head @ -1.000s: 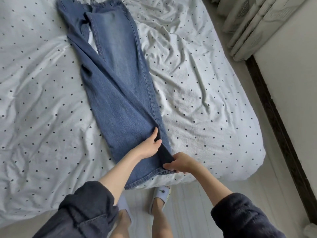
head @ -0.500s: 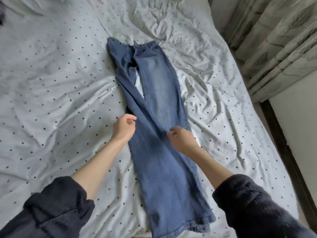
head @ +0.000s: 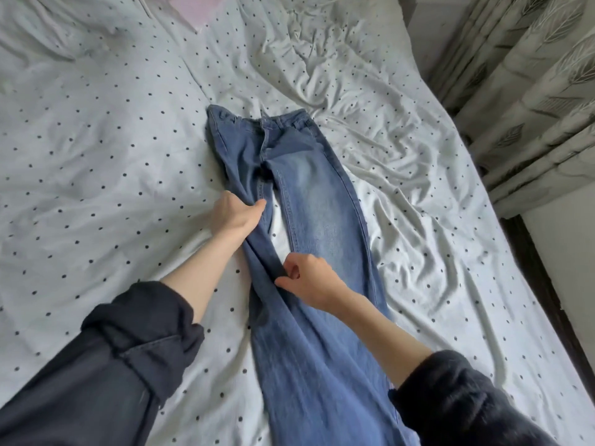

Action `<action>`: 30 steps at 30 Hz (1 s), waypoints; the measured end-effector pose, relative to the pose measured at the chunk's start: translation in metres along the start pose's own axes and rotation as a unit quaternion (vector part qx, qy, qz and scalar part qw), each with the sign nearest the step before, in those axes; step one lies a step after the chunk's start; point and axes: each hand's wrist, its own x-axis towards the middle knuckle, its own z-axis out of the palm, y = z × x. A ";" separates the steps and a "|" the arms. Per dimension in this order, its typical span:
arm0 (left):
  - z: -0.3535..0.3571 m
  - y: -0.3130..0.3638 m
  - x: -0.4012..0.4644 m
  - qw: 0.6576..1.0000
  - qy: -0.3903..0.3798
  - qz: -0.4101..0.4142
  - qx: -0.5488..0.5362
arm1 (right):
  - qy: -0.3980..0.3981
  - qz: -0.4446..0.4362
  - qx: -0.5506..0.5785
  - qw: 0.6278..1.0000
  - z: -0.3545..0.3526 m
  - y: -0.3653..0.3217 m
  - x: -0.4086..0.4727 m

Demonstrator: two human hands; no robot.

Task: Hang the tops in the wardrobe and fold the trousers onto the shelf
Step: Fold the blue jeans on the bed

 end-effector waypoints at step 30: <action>0.105 0.055 -0.075 0.855 -0.116 0.408 0.298 | -0.087 0.163 0.369 0.911 -0.042 0.139 -0.059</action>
